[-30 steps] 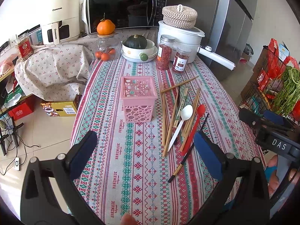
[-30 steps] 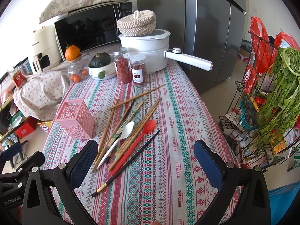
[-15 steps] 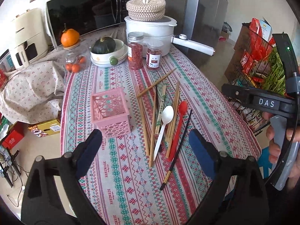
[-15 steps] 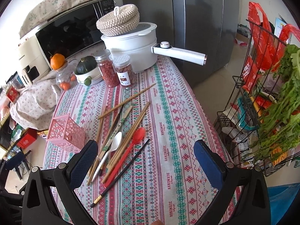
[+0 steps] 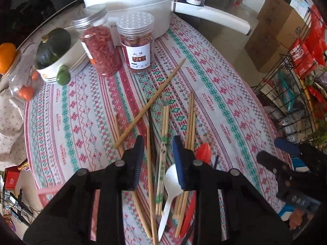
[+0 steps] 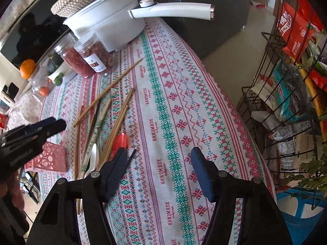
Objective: Organize utensils
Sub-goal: 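Lower the left tool onto the chopsticks and close on one chopstick, then lift the chopstick with the left tool while the right tool grasps another chopstick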
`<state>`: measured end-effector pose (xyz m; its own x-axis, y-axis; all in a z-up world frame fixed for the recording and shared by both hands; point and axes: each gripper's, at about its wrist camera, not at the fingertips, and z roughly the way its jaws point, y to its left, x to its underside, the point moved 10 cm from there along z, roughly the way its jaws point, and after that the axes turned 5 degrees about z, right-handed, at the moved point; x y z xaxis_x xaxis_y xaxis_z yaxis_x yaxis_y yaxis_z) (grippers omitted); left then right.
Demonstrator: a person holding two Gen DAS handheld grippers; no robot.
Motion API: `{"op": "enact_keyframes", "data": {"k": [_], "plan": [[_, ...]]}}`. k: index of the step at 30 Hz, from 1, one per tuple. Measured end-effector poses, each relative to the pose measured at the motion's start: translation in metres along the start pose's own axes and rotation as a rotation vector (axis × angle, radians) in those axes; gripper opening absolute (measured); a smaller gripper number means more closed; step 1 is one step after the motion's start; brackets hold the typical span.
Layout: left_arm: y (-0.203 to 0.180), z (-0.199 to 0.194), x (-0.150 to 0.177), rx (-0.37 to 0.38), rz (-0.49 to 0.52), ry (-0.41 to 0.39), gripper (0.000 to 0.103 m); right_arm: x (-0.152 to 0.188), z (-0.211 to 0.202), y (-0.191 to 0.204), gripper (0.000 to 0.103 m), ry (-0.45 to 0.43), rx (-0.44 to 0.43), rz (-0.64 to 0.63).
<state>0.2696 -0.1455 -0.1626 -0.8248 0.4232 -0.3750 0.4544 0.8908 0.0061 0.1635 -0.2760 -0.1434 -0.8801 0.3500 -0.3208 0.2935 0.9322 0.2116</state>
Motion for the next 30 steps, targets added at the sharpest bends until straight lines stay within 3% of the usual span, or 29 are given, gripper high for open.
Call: {"op": "enact_keyframes", "data": {"k": [5, 11, 16, 18, 22, 30], "plan": [[0.001, 0.049, -0.035, -0.023, 0.028, 0.008, 0.02, -0.003, 0.014, -0.007, 0.067, 0.023, 0.017, -0.018], [0.0, 0.083, -0.06, -0.054, 0.066, 0.008, 0.019, -0.009, 0.02, -0.01, 0.067, 0.026, 0.016, -0.037], [-0.002, 0.091, -0.063, -0.079, 0.062, 0.033, 0.019, -0.01, 0.022, -0.011, 0.067, 0.032, 0.021, -0.043], [-0.003, 0.088, -0.063, -0.097, 0.071, 0.033, 0.01, -0.009, 0.023, -0.011, 0.067, 0.033, 0.02, -0.042], [-0.008, 0.058, -0.067, -0.086, 0.072, -0.039, 0.008, -0.007, 0.025, -0.009, 0.067, 0.037, 0.016, -0.042], [-0.012, -0.069, -0.042, -0.049, 0.075, -0.249, 0.008, 0.004, 0.033, 0.003, 0.067, 0.074, -0.023, -0.028]]}}
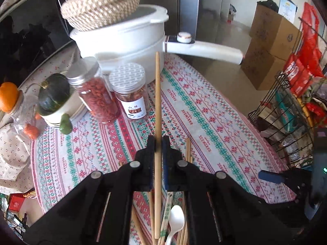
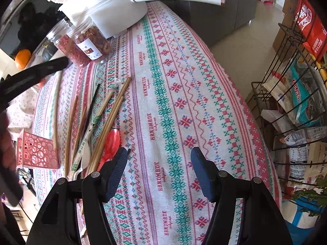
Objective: Organize utensils
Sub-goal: 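Lift the chopstick with the left tool while the right tool grasps another chopstick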
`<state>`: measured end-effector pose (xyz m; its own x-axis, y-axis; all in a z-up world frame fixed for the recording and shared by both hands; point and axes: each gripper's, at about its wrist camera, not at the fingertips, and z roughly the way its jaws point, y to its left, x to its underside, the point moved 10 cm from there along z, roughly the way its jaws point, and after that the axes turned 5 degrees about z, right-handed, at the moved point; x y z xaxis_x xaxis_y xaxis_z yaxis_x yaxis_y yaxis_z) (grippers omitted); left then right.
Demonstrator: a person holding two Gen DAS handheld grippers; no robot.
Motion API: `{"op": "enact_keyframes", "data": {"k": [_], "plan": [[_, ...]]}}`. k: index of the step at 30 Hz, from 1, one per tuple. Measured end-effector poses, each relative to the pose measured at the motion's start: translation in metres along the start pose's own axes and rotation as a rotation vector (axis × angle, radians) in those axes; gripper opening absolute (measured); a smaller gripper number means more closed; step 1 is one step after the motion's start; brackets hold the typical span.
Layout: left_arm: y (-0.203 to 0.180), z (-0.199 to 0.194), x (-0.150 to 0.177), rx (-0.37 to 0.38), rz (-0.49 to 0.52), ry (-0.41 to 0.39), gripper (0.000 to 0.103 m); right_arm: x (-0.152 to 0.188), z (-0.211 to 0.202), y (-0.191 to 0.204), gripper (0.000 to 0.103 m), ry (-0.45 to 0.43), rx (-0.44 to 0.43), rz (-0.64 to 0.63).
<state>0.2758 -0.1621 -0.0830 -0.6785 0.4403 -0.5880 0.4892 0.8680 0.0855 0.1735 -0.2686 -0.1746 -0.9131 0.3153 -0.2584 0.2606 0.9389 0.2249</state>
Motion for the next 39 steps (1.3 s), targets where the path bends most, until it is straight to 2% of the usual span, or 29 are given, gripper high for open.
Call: {"op": "enact_keyframes", "data": {"k": [4, 6, 10, 15, 19, 27, 31, 33, 34, 36, 39], "plan": [[0.009, -0.055, 0.021, 0.011, -0.039, -0.094, 0.008, 0.007, 0.003, 0.013, 0.067, 0.02, -0.031, -0.015], [0.017, -0.071, 0.036, 0.024, -0.083, -0.129, 0.008, 0.011, 0.005, 0.021, 0.067, 0.027, -0.035, -0.022], [0.034, -0.095, 0.077, 0.0, -0.157, -0.178, 0.008, 0.017, 0.003, 0.051, 0.065, 0.03, -0.101, -0.035], [0.06, -0.113, 0.11, -0.018, -0.237, -0.226, 0.008, 0.025, 0.009, 0.104, 0.053, 0.038, -0.179, -0.139], [0.084, -0.127, 0.122, -0.019, -0.293, -0.269, 0.008, 0.027, 0.027, 0.144, 0.044, 0.068, -0.197, -0.202], [0.113, -0.137, 0.134, -0.008, -0.362, -0.312, 0.008, 0.01, 0.074, 0.196, 0.037, 0.086, -0.163, -0.218], [0.115, -0.139, 0.134, -0.002, -0.367, -0.329, 0.008, 0.004, 0.097, 0.211, 0.032, 0.079, -0.092, -0.253], [0.116, -0.139, 0.134, -0.003, -0.368, -0.332, 0.008, 0.005, 0.106, 0.207, 0.026, 0.084, -0.032, -0.265], [0.117, -0.138, 0.134, -0.005, -0.37, -0.335, 0.008, 0.004, 0.105, 0.208, 0.024, 0.06, -0.02, -0.278], [0.119, -0.137, 0.135, -0.013, -0.37, -0.339, 0.008, 0.004, 0.107, 0.209, 0.012, 0.049, 0.027, -0.311], [0.123, -0.137, 0.133, -0.032, -0.379, -0.358, 0.008, 0.003, 0.108, 0.207, 0.009, 0.035, 0.027, -0.315]]}}
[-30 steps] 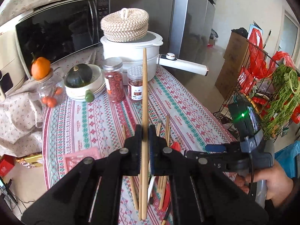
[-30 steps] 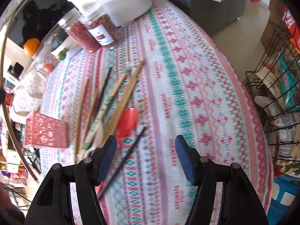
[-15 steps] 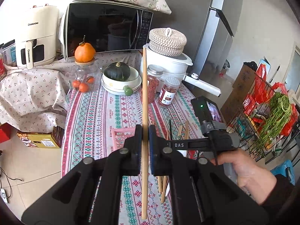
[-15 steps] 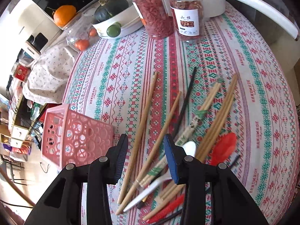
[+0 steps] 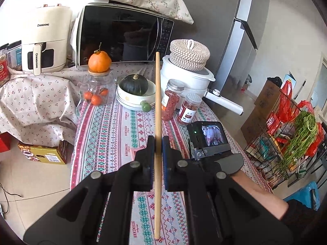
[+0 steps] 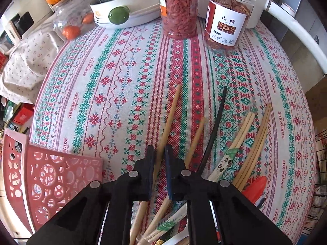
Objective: Organize utensils
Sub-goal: 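Lift the chopstick with the left tool while the right tool grasps another chopstick, then lower both held chopsticks into the pink holder and open both tools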
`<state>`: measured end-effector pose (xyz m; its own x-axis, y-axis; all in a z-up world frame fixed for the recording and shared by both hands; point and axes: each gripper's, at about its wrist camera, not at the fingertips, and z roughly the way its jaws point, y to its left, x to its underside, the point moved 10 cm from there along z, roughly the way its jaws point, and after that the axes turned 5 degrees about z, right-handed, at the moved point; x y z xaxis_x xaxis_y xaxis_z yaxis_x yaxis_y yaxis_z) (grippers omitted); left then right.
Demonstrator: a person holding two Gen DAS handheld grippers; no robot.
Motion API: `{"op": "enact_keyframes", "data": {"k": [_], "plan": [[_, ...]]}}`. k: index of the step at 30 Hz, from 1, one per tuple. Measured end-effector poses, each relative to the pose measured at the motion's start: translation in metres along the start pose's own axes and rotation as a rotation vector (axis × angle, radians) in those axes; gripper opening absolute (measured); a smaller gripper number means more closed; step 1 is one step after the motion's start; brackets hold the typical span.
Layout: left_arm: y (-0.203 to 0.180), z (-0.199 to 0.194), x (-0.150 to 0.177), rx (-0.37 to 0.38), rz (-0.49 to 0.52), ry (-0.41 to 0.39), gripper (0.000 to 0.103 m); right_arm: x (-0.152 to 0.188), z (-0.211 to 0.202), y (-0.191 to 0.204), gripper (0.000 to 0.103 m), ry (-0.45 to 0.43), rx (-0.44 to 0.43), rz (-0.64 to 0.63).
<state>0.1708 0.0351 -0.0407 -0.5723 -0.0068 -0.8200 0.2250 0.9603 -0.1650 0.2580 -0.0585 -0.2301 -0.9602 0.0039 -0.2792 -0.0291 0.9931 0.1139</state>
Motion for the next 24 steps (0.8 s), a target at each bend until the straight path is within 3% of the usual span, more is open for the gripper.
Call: {"op": "enact_keyframes", "data": {"k": [5, 13, 24], "plan": [[0.004, -0.007, -0.016, -0.021, -0.013, -0.106, 0.008, 0.002, -0.032, -0.014, 0.007, -0.068, -0.089, 0.058], [0.005, -0.004, -0.043, -0.075, -0.019, -0.289, 0.008, 0.001, -0.139, -0.016, 0.006, -0.329, -0.201, 0.066], [0.019, 0.035, -0.041, -0.172, -0.025, -0.319, 0.008, 0.001, -0.223, -0.006, 0.006, -0.548, -0.254, 0.038]]}}
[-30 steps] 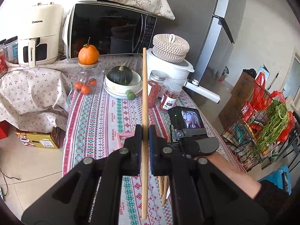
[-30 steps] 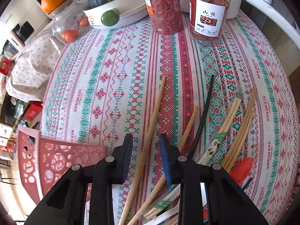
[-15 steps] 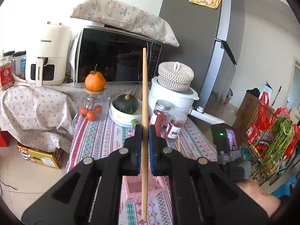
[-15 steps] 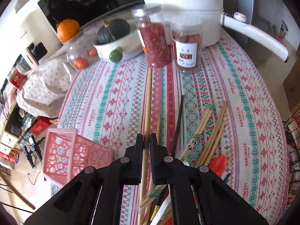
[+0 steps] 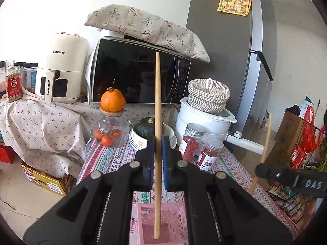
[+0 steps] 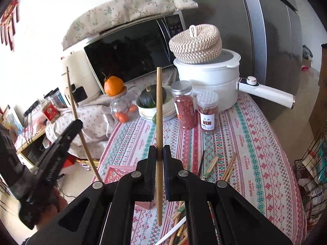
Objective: Organize utensils
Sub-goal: 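Lower both held chopsticks into the pink holder and open both tools, then move the right tool back to the pile and close on the black brush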
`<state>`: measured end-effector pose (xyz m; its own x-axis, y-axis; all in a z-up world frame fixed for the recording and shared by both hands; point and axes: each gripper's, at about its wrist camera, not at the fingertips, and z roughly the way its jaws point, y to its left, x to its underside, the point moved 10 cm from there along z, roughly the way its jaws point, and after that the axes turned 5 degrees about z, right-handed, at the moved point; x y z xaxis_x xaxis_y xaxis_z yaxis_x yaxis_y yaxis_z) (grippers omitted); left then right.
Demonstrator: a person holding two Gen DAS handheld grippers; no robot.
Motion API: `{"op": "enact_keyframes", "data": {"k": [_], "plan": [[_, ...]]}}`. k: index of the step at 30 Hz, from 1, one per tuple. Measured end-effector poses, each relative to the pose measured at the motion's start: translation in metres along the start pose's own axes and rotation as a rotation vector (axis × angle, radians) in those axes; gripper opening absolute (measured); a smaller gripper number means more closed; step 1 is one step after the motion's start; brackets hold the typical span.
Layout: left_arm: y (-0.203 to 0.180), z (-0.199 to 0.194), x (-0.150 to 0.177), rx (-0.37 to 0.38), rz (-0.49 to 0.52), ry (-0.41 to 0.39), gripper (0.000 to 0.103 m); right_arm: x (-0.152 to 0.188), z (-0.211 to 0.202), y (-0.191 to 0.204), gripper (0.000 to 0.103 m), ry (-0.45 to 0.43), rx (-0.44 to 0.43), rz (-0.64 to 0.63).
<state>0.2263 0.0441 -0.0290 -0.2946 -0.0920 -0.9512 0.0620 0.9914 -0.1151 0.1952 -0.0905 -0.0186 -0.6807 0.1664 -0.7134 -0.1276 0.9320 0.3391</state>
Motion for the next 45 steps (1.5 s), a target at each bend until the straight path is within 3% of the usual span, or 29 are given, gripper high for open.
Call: {"op": "enact_keyframes", "data": {"k": [10, 13, 15, 24, 32, 37, 40, 42, 45], "plan": [[0.003, 0.01, 0.032, 0.022, -0.012, 0.155, 0.008, -0.026, -0.033, 0.028, 0.006, -0.132, -0.086, -0.01], [0.005, 0.001, 0.034, 0.033, -0.007, 0.204, 0.016, -0.031, -0.04, 0.041, 0.006, -0.163, -0.115, -0.024], [0.008, -0.006, 0.035, 0.036, -0.006, 0.244, 0.033, -0.032, -0.039, 0.05, 0.006, -0.17, -0.137, -0.026], [0.032, -0.033, 0.054, -0.017, -0.012, 0.415, 0.063, -0.027, -0.009, 0.07, 0.006, -0.186, -0.143, -0.049], [0.042, -0.035, 0.083, -0.03, -0.023, 0.555, 0.071, -0.003, 0.04, 0.065, 0.006, -0.098, -0.064, -0.084], [0.04, -0.035, 0.091, -0.022, -0.01, 0.597, 0.078, 0.017, 0.06, 0.067, 0.008, 0.015, -0.104, -0.072], [0.036, -0.036, 0.097, -0.006, -0.008, 0.625, 0.081, 0.019, 0.057, 0.065, 0.017, 0.037, -0.092, -0.087], [0.033, -0.038, 0.101, 0.003, -0.006, 0.642, 0.082, 0.018, 0.049, 0.061, 0.039, 0.041, -0.098, -0.087], [0.03, -0.041, 0.107, 0.018, 0.004, 0.663, 0.083, 0.013, 0.031, 0.051, 0.05, 0.029, -0.105, -0.082]]}}
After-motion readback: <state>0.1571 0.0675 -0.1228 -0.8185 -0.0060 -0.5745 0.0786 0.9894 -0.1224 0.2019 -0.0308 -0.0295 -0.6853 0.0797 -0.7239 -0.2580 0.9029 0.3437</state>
